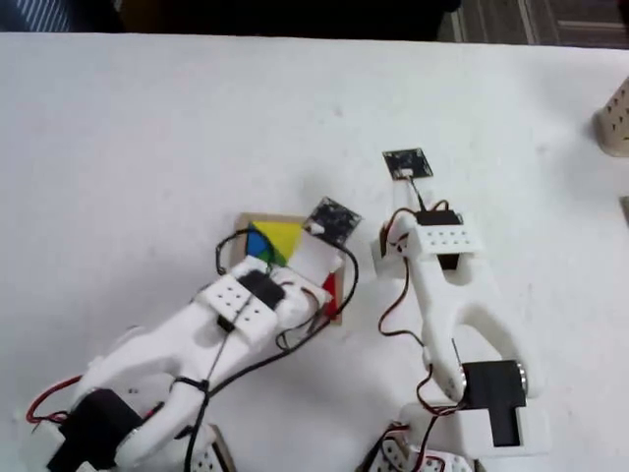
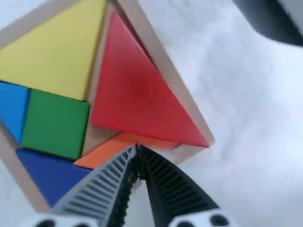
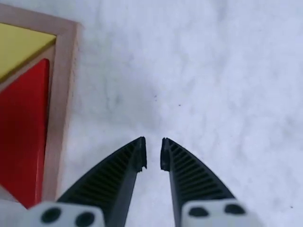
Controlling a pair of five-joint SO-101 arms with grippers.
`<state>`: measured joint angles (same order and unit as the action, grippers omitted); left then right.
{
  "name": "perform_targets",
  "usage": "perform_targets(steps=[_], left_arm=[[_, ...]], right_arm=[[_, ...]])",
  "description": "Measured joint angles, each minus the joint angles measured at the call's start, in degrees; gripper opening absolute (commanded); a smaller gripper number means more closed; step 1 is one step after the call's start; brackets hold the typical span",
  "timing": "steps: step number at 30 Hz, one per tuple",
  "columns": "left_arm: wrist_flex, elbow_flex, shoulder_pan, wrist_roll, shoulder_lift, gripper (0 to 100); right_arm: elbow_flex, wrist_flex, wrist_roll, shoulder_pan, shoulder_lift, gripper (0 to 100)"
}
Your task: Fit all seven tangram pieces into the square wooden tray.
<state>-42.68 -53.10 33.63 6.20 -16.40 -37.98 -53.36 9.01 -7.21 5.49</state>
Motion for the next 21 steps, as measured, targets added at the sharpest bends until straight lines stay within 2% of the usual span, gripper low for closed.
perform_targets(steps=[7,21], left_arm=[[3.08,-0.09,-1.14,0.44,0.0,2],[3.16,-0.09,-1.14,0.44,0.0,2]], right_arm=[[0.0,0.0,0.0,0.0,0.0,5.2],[0.0,0.0,0.0,0.0,0.0,5.2]])
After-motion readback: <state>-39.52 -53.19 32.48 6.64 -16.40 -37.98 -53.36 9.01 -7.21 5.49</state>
